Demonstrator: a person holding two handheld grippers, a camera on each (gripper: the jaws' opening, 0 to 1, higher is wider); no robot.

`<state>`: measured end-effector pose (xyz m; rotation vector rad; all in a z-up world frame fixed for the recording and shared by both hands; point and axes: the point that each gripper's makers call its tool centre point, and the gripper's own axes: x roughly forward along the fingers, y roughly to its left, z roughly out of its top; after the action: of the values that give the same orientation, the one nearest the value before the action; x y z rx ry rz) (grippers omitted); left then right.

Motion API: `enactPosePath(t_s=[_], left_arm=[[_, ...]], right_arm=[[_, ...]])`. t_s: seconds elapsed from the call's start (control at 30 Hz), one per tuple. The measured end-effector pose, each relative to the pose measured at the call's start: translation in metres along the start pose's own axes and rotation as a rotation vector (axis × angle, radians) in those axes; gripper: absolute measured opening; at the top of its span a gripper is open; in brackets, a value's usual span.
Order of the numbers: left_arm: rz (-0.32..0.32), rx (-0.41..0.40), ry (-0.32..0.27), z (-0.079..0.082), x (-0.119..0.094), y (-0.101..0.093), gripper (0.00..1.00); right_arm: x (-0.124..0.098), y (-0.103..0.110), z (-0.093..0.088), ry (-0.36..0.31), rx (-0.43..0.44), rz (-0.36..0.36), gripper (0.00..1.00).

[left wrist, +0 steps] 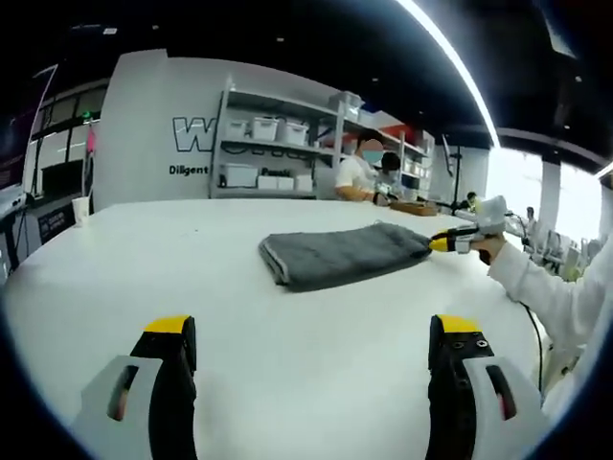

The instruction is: Open the folded towel by lifting each exposed corner and separating the folded layers until the towel lies flat within the target outline without major curled edges

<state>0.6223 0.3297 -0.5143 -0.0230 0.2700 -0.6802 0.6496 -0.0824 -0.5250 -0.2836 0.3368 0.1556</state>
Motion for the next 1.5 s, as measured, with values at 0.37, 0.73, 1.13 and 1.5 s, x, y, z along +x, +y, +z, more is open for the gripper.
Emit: enactPosePath(t_s=[0.37, 0.73, 1.13, 1.5], left_arm=[[-0.008, 0.015, 0.000, 0.006, -0.006, -0.001, 1.00], [-0.037, 0.028, 0.001, 0.009, -0.013, -0.011, 1.00], [-0.047, 0.034, 0.014, 0.003, -0.011, -0.013, 1.00], [-0.029, 0.044, 0.009, -0.009, 0.001, -0.007, 1.00]], right_arm=[[-0.050, 0.058, 0.059, -0.072, -0.047, 0.151, 0.70], [-0.063, 0.101, 0.074, -0.059, -0.062, 0.254, 0.99], [-0.067, 0.106, 0.075, -0.043, -0.084, 0.270, 0.99], [-0.040, 0.127, 0.084, -0.015, -0.160, 0.270, 0.99]])
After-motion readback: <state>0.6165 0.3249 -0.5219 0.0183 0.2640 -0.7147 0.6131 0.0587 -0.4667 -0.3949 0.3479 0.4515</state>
